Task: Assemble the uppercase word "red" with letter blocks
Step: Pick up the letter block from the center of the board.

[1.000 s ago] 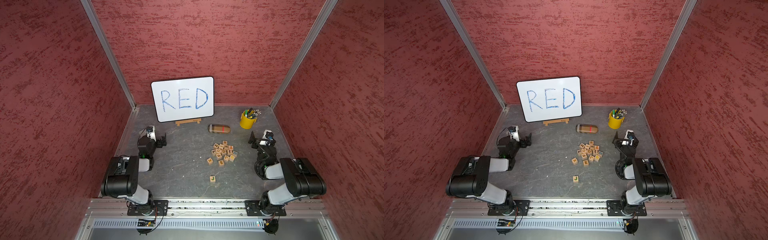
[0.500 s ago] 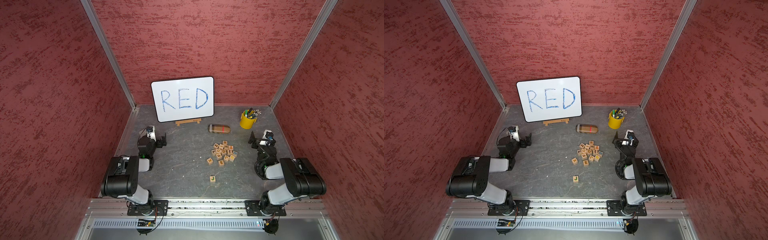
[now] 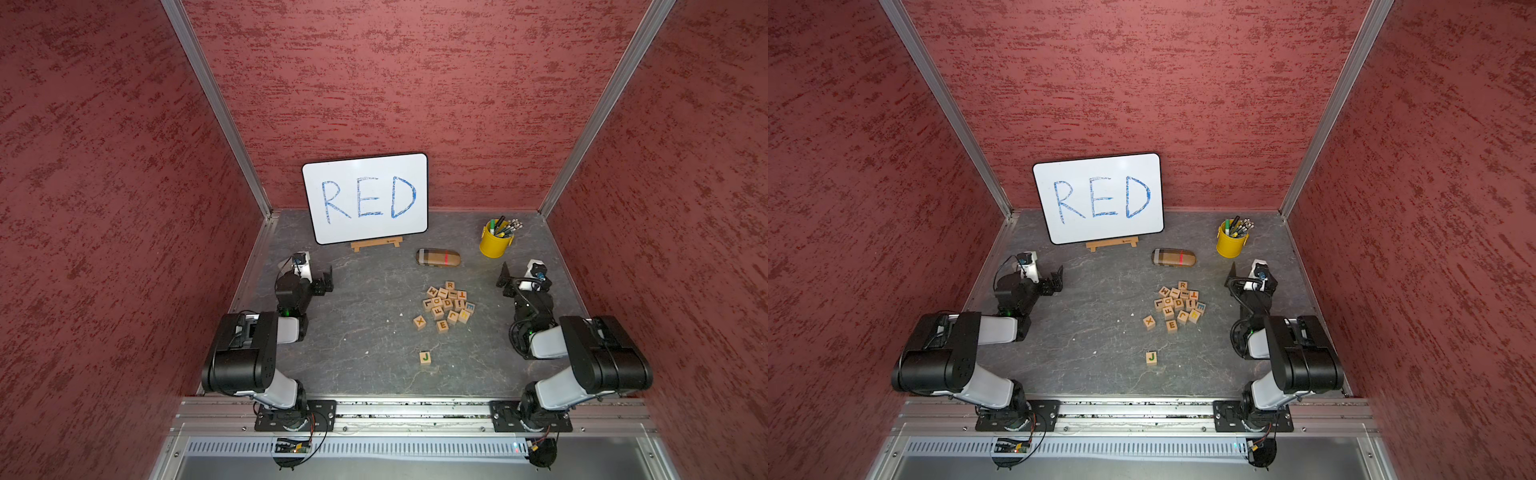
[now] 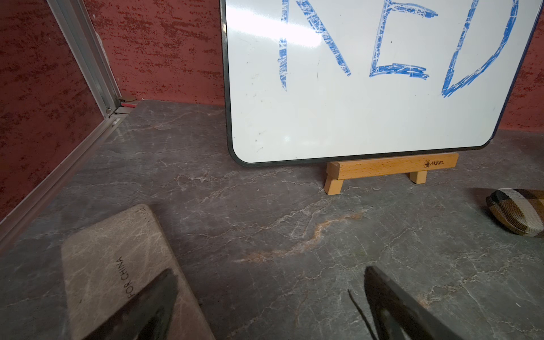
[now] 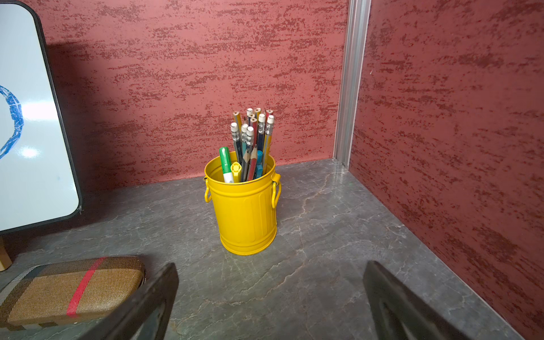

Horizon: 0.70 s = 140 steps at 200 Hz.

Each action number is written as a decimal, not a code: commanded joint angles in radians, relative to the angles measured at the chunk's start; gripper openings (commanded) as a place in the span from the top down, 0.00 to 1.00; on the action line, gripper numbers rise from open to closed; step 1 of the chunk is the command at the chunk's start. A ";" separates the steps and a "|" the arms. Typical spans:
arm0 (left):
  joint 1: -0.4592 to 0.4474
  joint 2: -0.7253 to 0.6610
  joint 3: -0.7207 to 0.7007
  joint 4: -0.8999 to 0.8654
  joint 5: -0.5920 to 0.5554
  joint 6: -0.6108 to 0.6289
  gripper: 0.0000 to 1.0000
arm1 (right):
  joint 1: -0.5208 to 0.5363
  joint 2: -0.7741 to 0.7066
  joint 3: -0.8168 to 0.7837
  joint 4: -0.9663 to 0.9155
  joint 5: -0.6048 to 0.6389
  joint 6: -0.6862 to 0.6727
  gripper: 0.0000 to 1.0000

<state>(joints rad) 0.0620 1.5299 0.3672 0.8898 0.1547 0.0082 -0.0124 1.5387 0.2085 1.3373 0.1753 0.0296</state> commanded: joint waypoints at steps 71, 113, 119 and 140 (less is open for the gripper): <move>-0.021 -0.076 0.126 -0.260 0.039 0.049 0.01 | -0.005 -0.080 0.082 -0.205 0.084 0.046 0.01; -0.042 -0.198 0.441 -0.783 0.056 0.070 0.01 | -0.003 -0.253 0.257 -0.611 0.110 0.091 0.05; -0.051 -0.198 0.522 -0.914 0.040 0.071 0.01 | -0.002 -0.273 0.279 -0.672 0.107 0.114 0.06; -0.069 -0.167 0.763 -1.296 0.036 0.135 0.00 | -0.002 -0.306 0.361 -0.889 0.098 0.216 0.12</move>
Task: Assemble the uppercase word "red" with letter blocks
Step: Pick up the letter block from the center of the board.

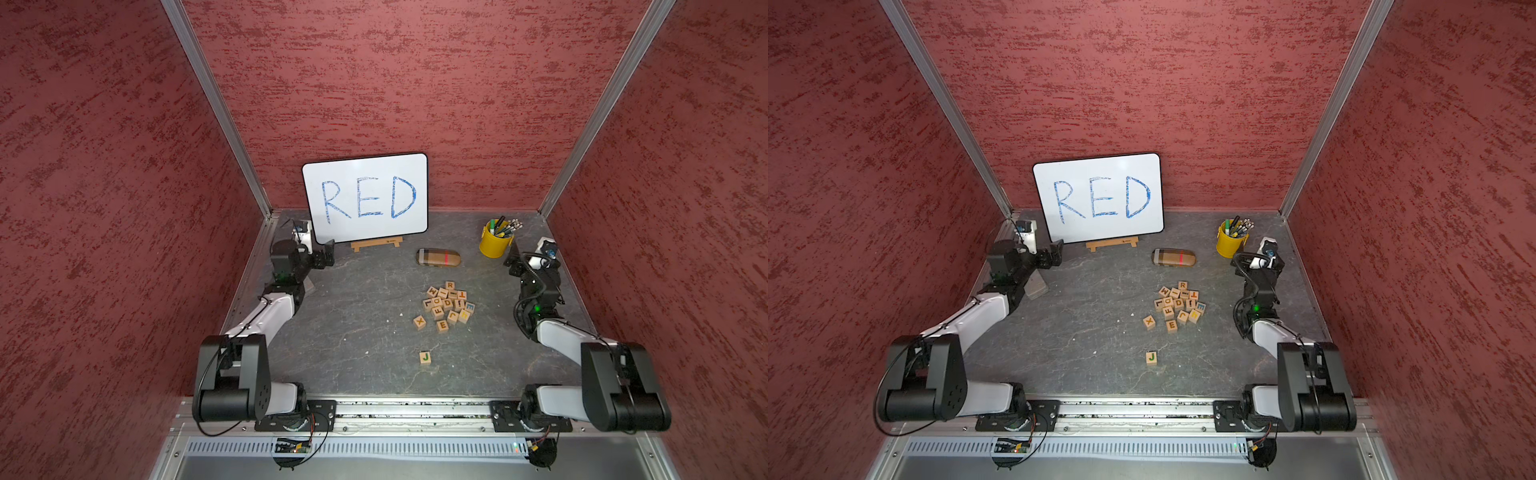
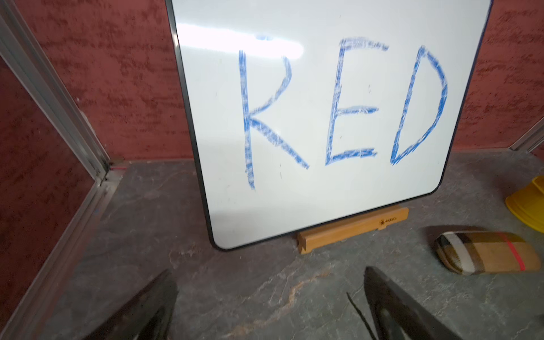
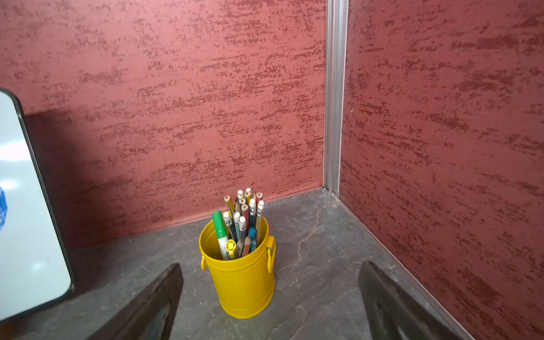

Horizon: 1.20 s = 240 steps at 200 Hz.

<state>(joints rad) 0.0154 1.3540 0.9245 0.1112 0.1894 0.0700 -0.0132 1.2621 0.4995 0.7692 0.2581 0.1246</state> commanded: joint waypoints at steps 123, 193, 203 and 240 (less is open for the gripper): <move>-0.209 -0.065 0.331 -1.098 -0.018 0.223 0.01 | 0.231 0.092 0.339 -0.821 -0.176 0.234 0.24; -0.204 -0.032 0.214 -0.946 0.003 0.085 0.01 | 0.313 0.161 0.464 -1.025 -0.245 0.251 0.24; -0.204 -0.018 0.214 -0.944 0.011 0.080 0.04 | 0.322 0.185 0.477 -1.043 -0.255 0.245 0.27; -0.210 -0.006 0.271 -0.948 -0.009 0.089 0.07 | 0.353 0.254 0.509 -1.056 -0.272 0.244 0.30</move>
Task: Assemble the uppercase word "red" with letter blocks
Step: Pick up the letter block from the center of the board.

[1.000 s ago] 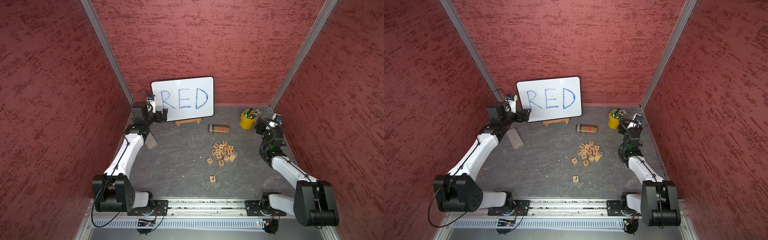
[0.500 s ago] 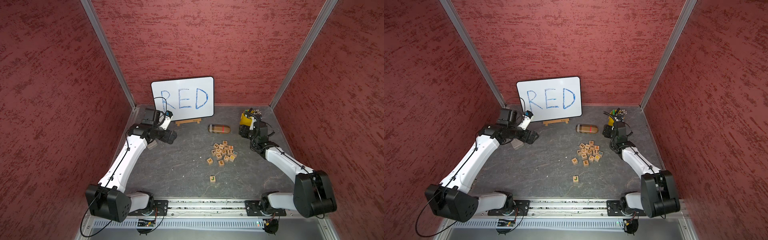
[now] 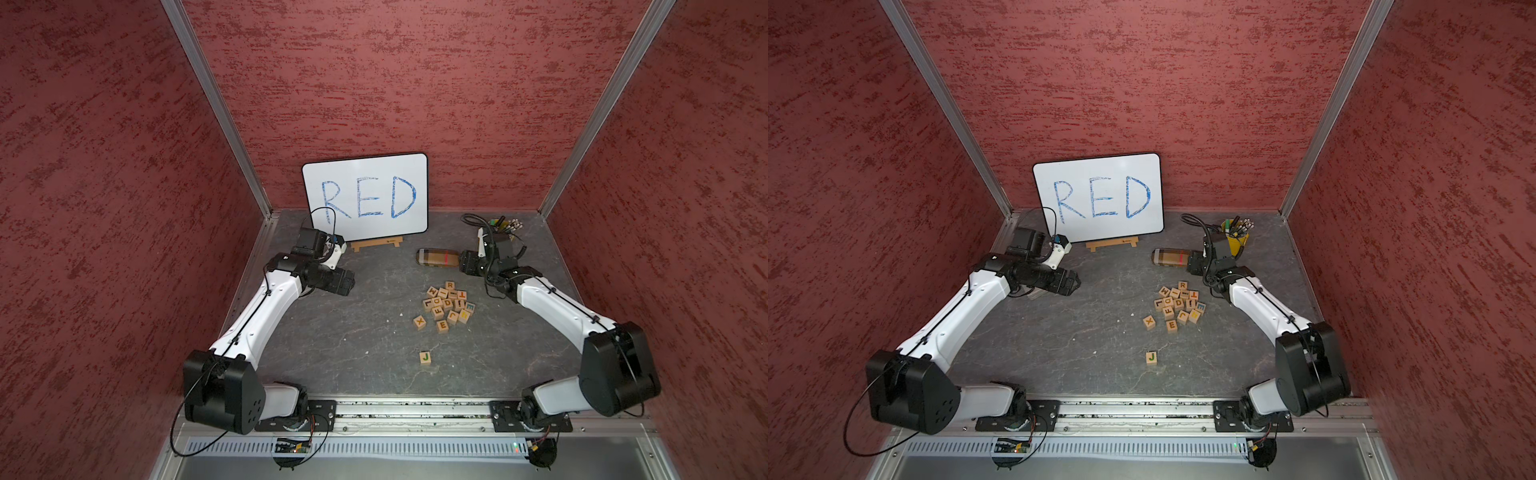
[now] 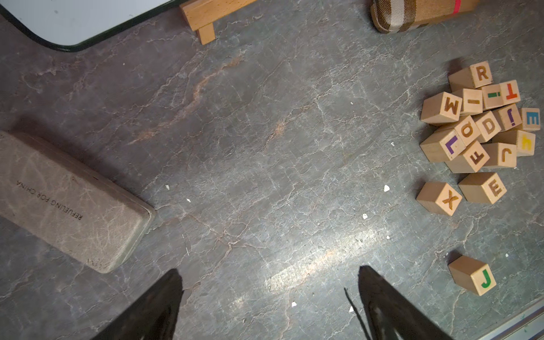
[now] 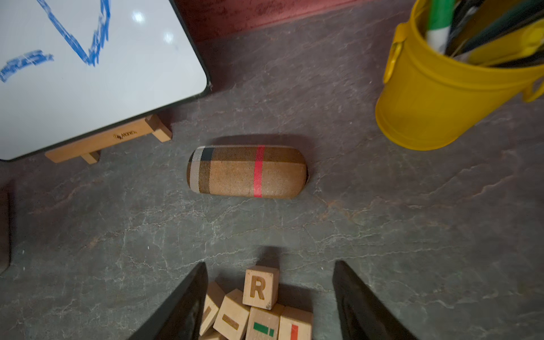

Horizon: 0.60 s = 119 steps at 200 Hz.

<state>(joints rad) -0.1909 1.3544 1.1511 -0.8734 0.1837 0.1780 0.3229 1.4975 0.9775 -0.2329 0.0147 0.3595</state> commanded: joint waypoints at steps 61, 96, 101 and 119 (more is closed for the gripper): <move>-0.004 0.008 0.108 -0.026 0.035 0.022 0.01 | 0.021 0.066 0.101 -0.129 -0.012 0.004 0.19; -0.004 0.060 0.160 -0.090 -0.008 0.023 0.00 | 0.027 0.127 0.151 -0.189 -0.004 -0.016 0.16; -0.005 0.064 0.163 -0.088 -0.028 0.023 0.00 | 0.028 0.136 0.157 -0.196 -0.004 -0.019 0.18; -0.006 0.073 0.171 -0.079 -0.064 0.021 0.00 | 0.030 0.165 0.162 -0.200 -0.021 -0.027 0.31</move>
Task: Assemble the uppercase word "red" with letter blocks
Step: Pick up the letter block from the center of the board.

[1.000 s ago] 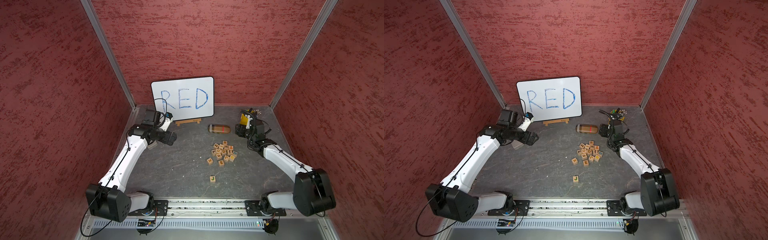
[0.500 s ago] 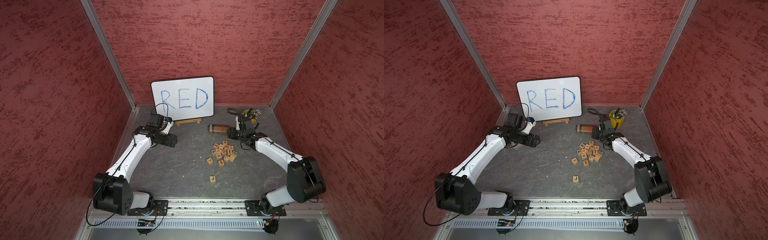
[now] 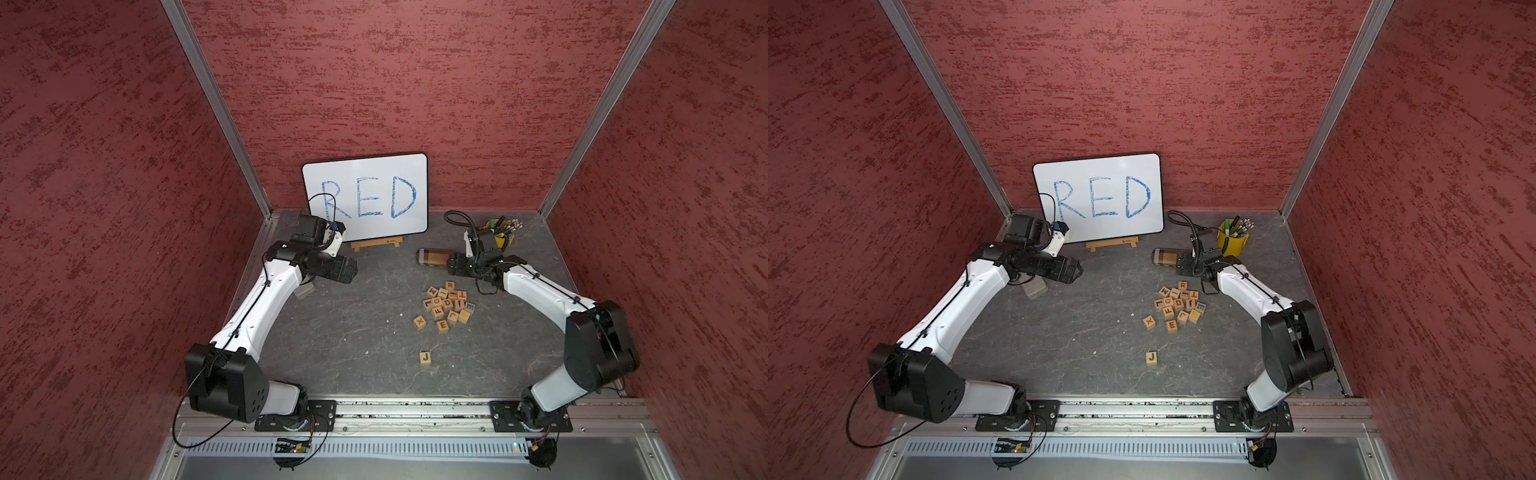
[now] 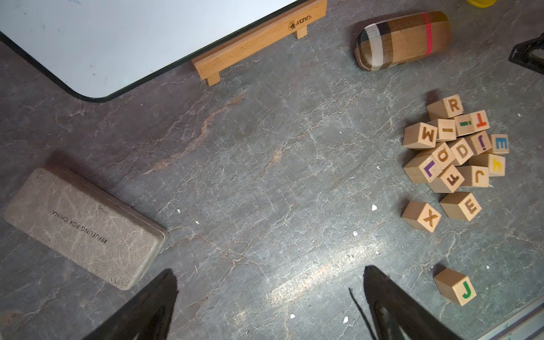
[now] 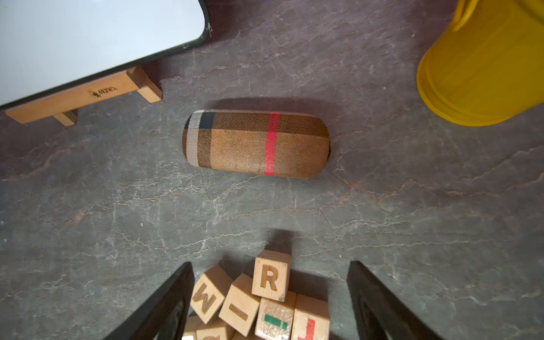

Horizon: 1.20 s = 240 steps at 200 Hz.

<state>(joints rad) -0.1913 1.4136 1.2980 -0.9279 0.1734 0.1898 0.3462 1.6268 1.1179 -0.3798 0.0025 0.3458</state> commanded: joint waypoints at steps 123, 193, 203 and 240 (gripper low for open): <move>-0.064 0.009 -0.027 0.039 -0.069 0.031 0.00 | 0.038 0.138 0.046 -0.093 -0.027 -0.031 0.37; -0.070 0.007 -0.034 0.034 -0.066 0.034 0.00 | 0.042 0.196 0.103 -0.118 -0.016 -0.039 0.41; -0.071 0.005 -0.034 0.038 -0.066 0.035 0.00 | 0.041 0.209 0.112 -0.125 -0.019 -0.042 0.44; -0.081 0.016 -0.011 0.020 -0.070 0.038 0.00 | 0.044 0.241 0.126 -0.149 -0.025 -0.044 0.50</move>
<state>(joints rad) -0.2626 1.4269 1.2690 -0.9047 0.1055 0.2157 0.3817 1.8511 1.2266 -0.4915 -0.0227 0.3016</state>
